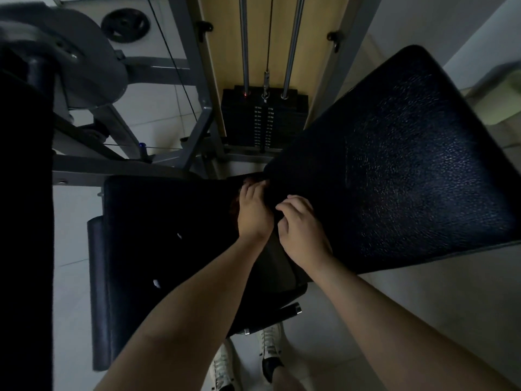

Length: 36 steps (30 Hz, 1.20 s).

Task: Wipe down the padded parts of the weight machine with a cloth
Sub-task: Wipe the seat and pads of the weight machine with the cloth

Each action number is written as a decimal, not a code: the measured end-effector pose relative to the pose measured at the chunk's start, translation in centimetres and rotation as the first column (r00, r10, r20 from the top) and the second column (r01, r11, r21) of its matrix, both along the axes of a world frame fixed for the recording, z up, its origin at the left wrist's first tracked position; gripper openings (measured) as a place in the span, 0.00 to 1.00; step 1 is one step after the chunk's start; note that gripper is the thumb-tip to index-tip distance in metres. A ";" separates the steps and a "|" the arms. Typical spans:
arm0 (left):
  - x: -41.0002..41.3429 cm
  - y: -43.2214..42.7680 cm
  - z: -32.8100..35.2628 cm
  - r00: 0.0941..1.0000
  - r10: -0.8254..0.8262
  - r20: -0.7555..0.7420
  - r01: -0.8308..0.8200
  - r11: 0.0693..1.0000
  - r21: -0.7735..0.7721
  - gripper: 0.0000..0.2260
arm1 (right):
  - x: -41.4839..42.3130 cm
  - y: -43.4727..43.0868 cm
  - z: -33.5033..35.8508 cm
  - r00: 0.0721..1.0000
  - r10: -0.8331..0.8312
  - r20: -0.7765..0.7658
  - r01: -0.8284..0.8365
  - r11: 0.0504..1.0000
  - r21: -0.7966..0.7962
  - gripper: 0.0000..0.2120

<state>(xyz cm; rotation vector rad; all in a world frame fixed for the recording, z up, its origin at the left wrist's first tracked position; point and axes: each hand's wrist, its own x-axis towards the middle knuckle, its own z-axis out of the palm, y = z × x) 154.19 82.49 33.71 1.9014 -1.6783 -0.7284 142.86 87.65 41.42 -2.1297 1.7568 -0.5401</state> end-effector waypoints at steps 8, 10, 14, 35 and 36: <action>0.1 8.1 0.9 0.984 -0.001 -0.178 0.011 0.999 0.053 0.22 | 0.3 0.3 0.8 0.998 -0.050 0.033 0.046 0.992 0.115 0.15; 0.8 7.2 0.8 0.971 0.049 -0.233 -0.041 0.998 0.043 0.18 | 0.9 0.2 0.6 0.997 -0.052 0.055 0.042 0.985 0.166 0.16; 2.4 1.9 0.1 0.872 0.282 -0.400 -0.276 0.958 0.073 0.17 | 2.5 -0.1 -0.3 0.992 -0.047 0.116 0.007 0.948 0.319 0.22; 2.5 14.5 -10.1 0.909 0.248 -0.334 -0.135 0.935 0.327 0.16 | 4.1 2.1 -4.4 0.964 -0.101 0.246 -0.020 0.896 0.444 0.28; 2.8 13.2 -8.7 0.895 0.279 -0.348 -0.175 0.937 0.303 0.16 | 4.1 2.3 -4.5 0.961 -0.112 0.251 -0.011 0.896 0.443 0.28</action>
